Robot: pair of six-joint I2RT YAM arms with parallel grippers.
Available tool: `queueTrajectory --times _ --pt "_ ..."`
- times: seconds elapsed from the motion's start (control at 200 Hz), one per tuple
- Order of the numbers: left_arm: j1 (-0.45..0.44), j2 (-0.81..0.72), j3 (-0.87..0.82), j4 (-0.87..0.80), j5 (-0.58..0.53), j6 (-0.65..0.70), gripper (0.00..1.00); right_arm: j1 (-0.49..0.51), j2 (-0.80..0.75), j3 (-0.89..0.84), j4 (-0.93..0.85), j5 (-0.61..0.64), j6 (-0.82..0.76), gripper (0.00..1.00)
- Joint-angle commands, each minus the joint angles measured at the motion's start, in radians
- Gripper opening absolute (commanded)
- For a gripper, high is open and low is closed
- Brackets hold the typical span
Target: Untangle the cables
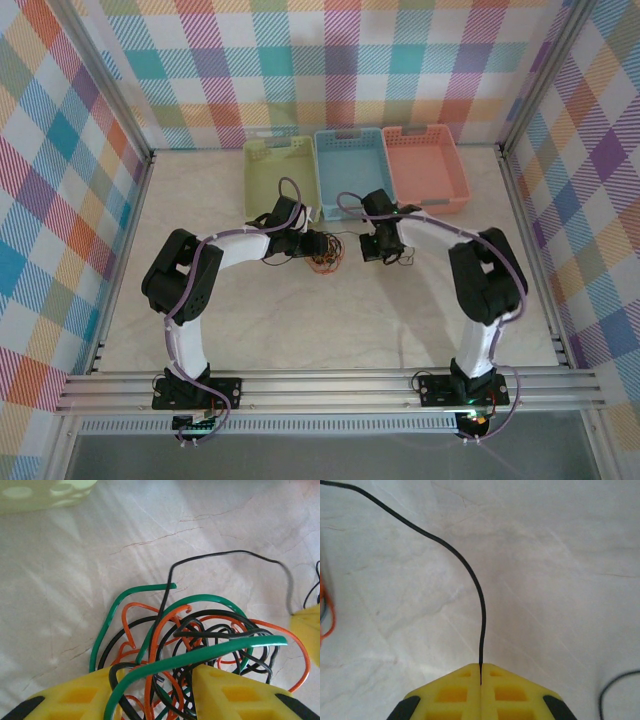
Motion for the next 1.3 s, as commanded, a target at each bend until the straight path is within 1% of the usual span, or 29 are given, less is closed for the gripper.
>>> queueTrajectory --times 0.0,0.17,0.32,0.395,0.455,0.555,0.64,0.75,0.905,1.01,1.145,1.295 --pt "-0.001 0.006 0.012 -0.016 -0.012 0.000 0.40 0.005 -0.144 -0.054 0.107 0.072 0.004 0.00" --pt "0.001 0.012 0.018 -0.027 -0.021 -0.002 0.40 -0.014 -0.368 -0.207 0.232 0.250 0.053 0.00" --pt "0.001 0.015 0.022 -0.033 -0.022 -0.003 0.40 -0.093 -0.512 -0.315 0.289 0.319 0.152 0.00" --pt "0.001 0.014 0.021 -0.030 -0.020 -0.002 0.40 -0.141 -0.599 -0.386 0.342 0.332 0.205 0.00" --pt "0.002 0.014 0.021 -0.030 -0.020 -0.003 0.40 -0.196 -0.672 -0.453 0.397 0.317 0.256 0.00" --pt "0.002 0.015 0.022 -0.032 -0.019 -0.002 0.40 -0.298 -0.765 -0.513 0.411 0.259 0.337 0.00" --pt "0.003 0.015 0.023 -0.032 -0.021 -0.002 0.40 -0.340 -0.810 -0.520 0.391 0.256 0.352 0.00" --pt "0.002 0.015 0.022 -0.033 -0.020 -0.002 0.39 -0.381 -0.847 -0.509 0.368 0.221 0.352 0.00" --pt "0.002 0.021 0.028 -0.039 -0.019 -0.002 0.38 -0.392 -0.853 -0.497 0.377 0.138 0.332 0.00" --pt "0.002 0.023 0.030 -0.042 -0.020 -0.002 0.37 -0.395 -0.866 -0.479 0.356 0.152 0.326 0.00" --pt "0.002 0.029 0.036 -0.050 -0.018 -0.002 0.34 -0.411 -0.911 -0.425 0.319 0.140 0.296 0.00" --pt "0.004 0.035 0.043 -0.057 -0.021 -0.003 0.31 -0.421 -0.960 -0.340 0.292 0.008 0.274 0.00"
